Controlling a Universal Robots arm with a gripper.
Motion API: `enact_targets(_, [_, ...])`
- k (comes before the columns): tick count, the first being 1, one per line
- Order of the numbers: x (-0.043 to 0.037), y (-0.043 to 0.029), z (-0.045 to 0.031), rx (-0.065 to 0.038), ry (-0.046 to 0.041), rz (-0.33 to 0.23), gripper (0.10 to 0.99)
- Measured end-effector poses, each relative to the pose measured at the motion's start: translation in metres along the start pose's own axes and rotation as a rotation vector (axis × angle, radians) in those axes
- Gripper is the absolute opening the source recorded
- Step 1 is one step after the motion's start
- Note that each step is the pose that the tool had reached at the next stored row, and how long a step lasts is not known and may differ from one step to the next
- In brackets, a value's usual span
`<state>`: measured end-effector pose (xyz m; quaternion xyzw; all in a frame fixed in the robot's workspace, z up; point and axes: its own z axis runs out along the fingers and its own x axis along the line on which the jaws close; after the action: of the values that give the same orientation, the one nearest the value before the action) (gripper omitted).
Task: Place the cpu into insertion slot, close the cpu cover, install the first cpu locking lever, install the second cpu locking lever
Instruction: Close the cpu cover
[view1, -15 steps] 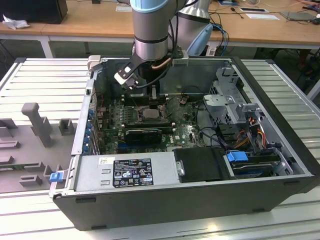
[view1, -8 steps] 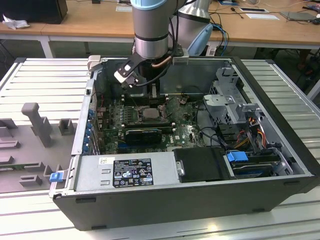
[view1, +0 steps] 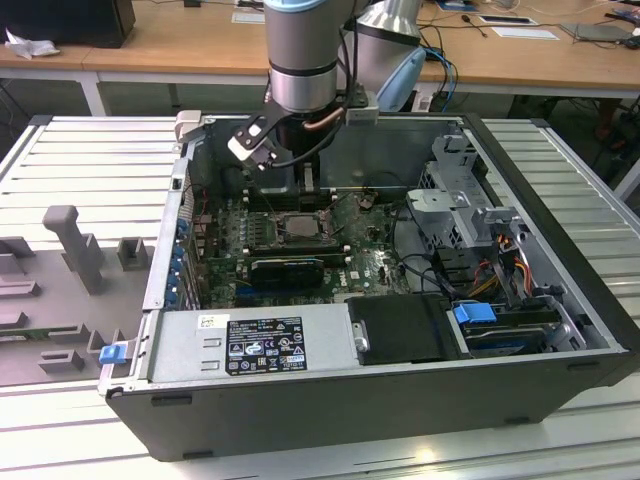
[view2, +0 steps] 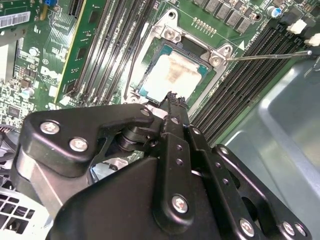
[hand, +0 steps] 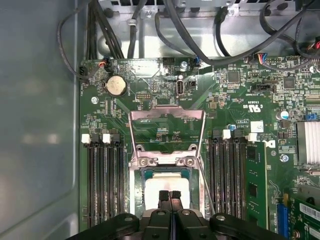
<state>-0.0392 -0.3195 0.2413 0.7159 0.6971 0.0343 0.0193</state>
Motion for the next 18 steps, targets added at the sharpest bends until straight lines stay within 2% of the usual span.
enact_targets(11, [0.0004,0.0007,-0.0089,0.000,-0.0006,0.000,0.106])
enact_targets(15, [0.0007,0.0012,-0.0146,0.000,-0.0007,0.000,0.106])
enact_targets(18, [0.0008,0.0034,-0.0147,0.000,-0.0007,0.000,0.106])
